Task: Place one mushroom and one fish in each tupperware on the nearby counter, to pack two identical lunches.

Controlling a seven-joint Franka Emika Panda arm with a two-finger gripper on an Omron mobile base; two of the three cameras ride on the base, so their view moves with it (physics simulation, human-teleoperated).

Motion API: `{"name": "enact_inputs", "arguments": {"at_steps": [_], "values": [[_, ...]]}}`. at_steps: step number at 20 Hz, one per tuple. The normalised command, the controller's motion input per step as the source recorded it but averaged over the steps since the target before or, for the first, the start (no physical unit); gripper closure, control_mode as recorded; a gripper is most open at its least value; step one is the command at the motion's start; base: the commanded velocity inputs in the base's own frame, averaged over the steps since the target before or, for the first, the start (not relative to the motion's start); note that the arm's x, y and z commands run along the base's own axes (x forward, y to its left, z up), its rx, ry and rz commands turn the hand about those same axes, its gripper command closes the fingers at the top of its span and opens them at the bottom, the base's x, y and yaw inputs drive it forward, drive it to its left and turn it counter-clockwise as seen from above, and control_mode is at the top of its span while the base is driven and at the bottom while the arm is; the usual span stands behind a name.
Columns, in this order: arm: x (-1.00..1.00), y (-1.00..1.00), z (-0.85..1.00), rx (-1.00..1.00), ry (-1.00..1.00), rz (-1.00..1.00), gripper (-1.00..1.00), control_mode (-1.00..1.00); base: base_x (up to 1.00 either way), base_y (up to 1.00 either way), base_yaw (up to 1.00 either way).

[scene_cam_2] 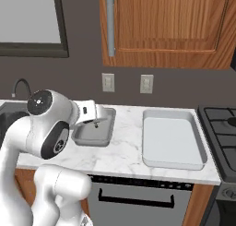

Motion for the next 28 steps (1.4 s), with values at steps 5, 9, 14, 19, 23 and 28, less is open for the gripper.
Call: {"name": "enact_inputs", "arguments": {"at_steps": [5, 9, 14, 19, 23, 28], "values": [[-0.94, -0.08, 0.90, 0.00, -0.17, 0.00, -1.00, -1.00, 0.00, 0.00, 0.00], [-0.50, -0.05, 0.36, 0.00, -0.10, 0.00, -1.00, 1.00, -0.50, -0.06, 0.00], [0.00, 0.00, 0.00, 0.00, 0.00, 0.00, -1.00, 1.00, -1.00, -0.51, 0.00], [0.00, 0.00, 0.00, 0.00, 0.00, 0.00, -1.00, 1.00, -1.00, -0.97, 0.00], [0.00, 0.00, 0.00, 0.00, 0.00, 0.00, -1.00, 1.00, -1.00, -1.00, 0.00], [0.00, 0.00, 0.00, 0.00, 0.00, 0.00, -1.00, 1.00, -0.99, -1.00, 0.00]]}}
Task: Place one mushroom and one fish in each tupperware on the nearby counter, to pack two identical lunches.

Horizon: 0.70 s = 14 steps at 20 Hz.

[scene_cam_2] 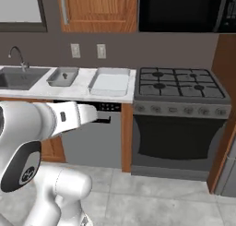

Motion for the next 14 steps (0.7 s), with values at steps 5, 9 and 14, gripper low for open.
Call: {"name": "enact_inputs", "arguments": {"at_steps": [5, 9, 14], "values": [[0.00, 0.00, 0.00, 0.00, 0.00, 0.00, -1.00, 1.00, -0.93, -1.00, 0.00], [0.00, 0.00, 0.00, 0.00, 0.00, 0.00, -1.00, 1.00, -0.54, -1.00, -0.01], [0.00, 0.00, 0.00, 0.00, 0.00, 0.00, -1.00, 1.00, -0.02, -1.00, -0.03]]}}
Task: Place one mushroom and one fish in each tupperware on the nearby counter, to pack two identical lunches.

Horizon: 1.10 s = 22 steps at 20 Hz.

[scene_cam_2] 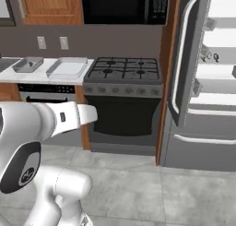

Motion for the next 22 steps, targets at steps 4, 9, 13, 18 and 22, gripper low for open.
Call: {"name": "enact_inputs", "arguments": {"at_steps": [4, 9, 13, 18, 22], "values": [[0.00, 0.00, 0.00, 0.00, 0.00, 0.00, -1.00, 1.00, 0.21, -1.00, 0.00], [0.00, 0.00, 0.00, 0.00, 0.00, 0.00, -1.00, 1.00, 0.34, -1.00, 0.00], [0.00, 0.00, 0.00, 0.00, 0.00, 0.00, -1.00, 1.00, 0.33, -1.00, 0.00], [0.00, 0.00, 0.00, 0.00, 0.00, 0.00, -1.00, 1.00, 0.54, -0.98, 0.00], [0.00, 0.00, 0.00, 0.00, 0.00, 0.00, -1.00, 1.00, 0.78, -0.61, 0.00]]}}
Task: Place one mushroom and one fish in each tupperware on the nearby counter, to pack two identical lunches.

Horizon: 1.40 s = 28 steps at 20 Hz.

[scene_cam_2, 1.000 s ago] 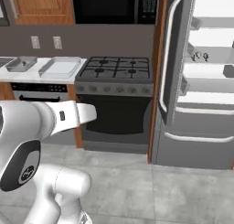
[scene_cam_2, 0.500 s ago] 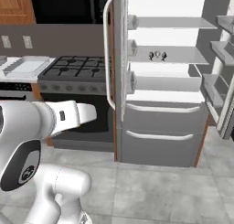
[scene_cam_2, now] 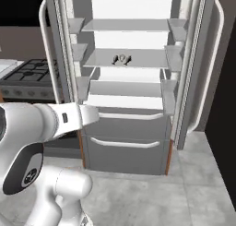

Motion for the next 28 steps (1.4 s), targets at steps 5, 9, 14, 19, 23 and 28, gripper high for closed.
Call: {"name": "enact_inputs", "arguments": {"at_steps": [5, 9, 14, 19, 23, 28], "values": [[0.00, 0.00, 0.00, 0.00, 0.00, 0.00, -1.00, 1.00, 0.84, 0.03, 0.00], [0.00, 0.00, 0.00, 0.00, 0.00, 0.00, -1.00, 1.00, 0.72, 0.06, 0.00], [0.00, 0.00, 0.00, 0.00, 0.00, 0.00, -1.00, 1.00, 0.18, -0.49, 0.00], [0.00, 0.00, 0.00, 0.00, 0.00, 0.00, -1.00, 1.00, 0.32, -0.43, 0.00], [0.00, 0.00, 0.00, 0.00, 0.00, 0.00, -1.00, 1.00, 0.54, -0.13, 0.05], [0.00, 0.00, 0.00, 0.00, 0.00, 0.00, -1.00, 1.00, 0.69, 0.00, 0.05]]}}
